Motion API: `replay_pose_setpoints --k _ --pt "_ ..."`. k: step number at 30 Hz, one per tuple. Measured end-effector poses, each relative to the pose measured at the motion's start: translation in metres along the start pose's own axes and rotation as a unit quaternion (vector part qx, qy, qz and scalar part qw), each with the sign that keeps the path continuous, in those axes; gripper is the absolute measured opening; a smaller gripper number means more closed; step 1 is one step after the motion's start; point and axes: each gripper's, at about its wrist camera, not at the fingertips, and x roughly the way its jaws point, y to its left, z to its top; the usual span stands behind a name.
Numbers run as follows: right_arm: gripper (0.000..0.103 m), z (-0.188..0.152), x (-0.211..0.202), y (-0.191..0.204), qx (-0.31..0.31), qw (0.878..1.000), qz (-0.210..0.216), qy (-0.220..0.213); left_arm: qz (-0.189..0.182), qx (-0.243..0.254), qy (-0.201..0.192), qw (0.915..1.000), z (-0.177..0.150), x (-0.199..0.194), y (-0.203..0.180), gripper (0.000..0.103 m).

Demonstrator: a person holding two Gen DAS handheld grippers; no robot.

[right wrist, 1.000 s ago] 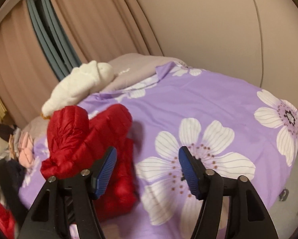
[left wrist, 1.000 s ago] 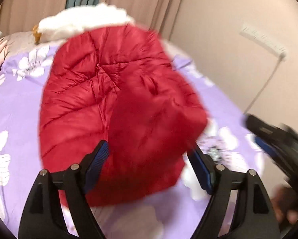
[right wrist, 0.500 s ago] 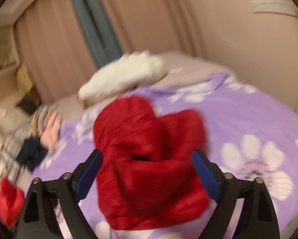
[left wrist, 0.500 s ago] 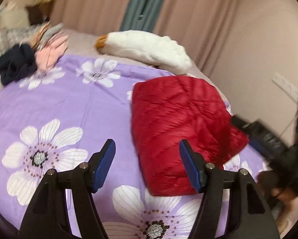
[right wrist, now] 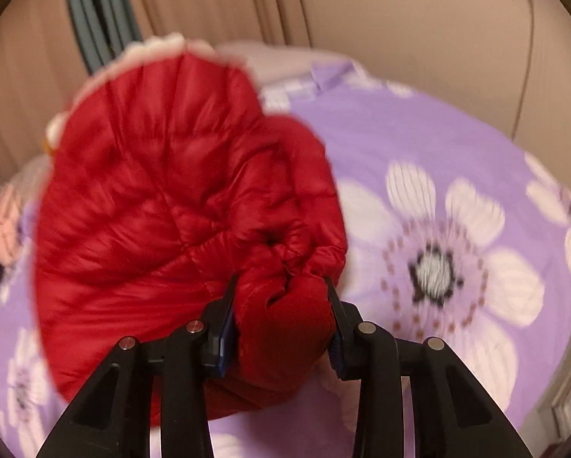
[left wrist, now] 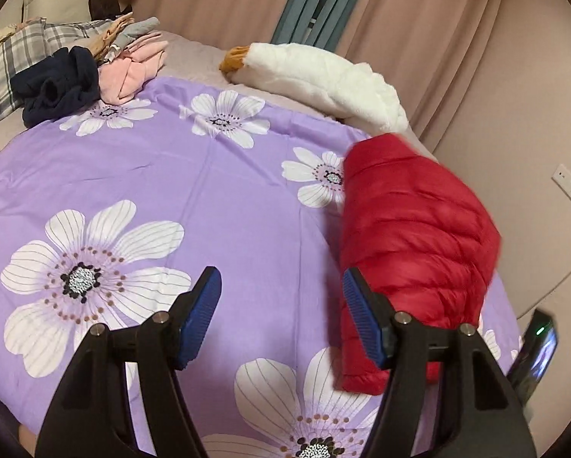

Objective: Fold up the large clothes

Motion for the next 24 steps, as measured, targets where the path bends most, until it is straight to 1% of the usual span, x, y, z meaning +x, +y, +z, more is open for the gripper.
replay_pose_setpoints --k 3,5,9,10,11,12,14,16,17,18,20,22,24 --pt "0.037 -0.013 0.013 0.006 -0.027 0.999 -0.027 -0.018 0.006 -0.002 0.013 0.9999 -0.001 0.01 -0.003 0.066" --pt "0.037 -0.017 0.016 0.008 -0.028 0.999 -0.034 -0.026 0.004 -0.002 0.017 0.9998 -0.002 0.014 -0.004 0.066" --pt "0.038 -0.018 0.019 0.005 -0.017 0.999 -0.015 -0.032 0.011 0.003 0.019 0.9997 -0.002 0.017 -0.007 0.066" --pt "0.04 -0.017 0.018 0.003 -0.014 0.999 -0.008 -0.029 0.011 0.004 0.017 0.9998 -0.001 0.016 -0.007 0.066" --pt "0.044 -0.015 0.017 0.0 -0.01 1.0 -0.004 -0.025 0.012 0.005 0.014 0.9998 0.0 0.016 -0.008 0.066" --pt "0.046 -0.013 0.013 -0.005 0.001 1.0 0.003 -0.019 0.014 0.006 0.013 0.9998 0.001 0.016 -0.009 0.066" --pt "0.047 -0.009 0.008 -0.015 0.028 0.999 0.03 -0.008 0.023 0.003 0.01 0.9997 0.004 0.016 -0.009 0.066" --pt "0.061 -0.004 0.0 -0.025 0.064 0.996 0.062 0.009 0.023 -0.002 0.01 0.9997 0.007 0.015 -0.007 0.066" --pt "0.071 -0.001 -0.005 -0.028 0.075 0.995 0.069 0.011 0.021 -0.003 0.009 0.9997 0.008 0.015 -0.007 0.066" --pt "0.073 0.003 -0.012 -0.031 0.082 0.994 0.078 0.005 0.019 -0.002 0.007 0.9998 0.01 0.014 -0.007 0.066" --pt "0.073 0.009 -0.025 -0.032 0.079 0.993 0.088 -0.008 0.029 0.003 -0.006 0.9996 0.015 0.012 -0.008 0.066" --pt "0.073 0.019 -0.042 -0.034 0.078 0.993 0.086 -0.026 0.04 0.012 -0.019 0.999 0.023 0.013 -0.011 0.066" --pt "0.073 0.031 -0.064 -0.027 0.074 0.992 0.085 -0.055 0.036 0.009 -0.028 0.9989 0.033 0.015 -0.013 0.066"
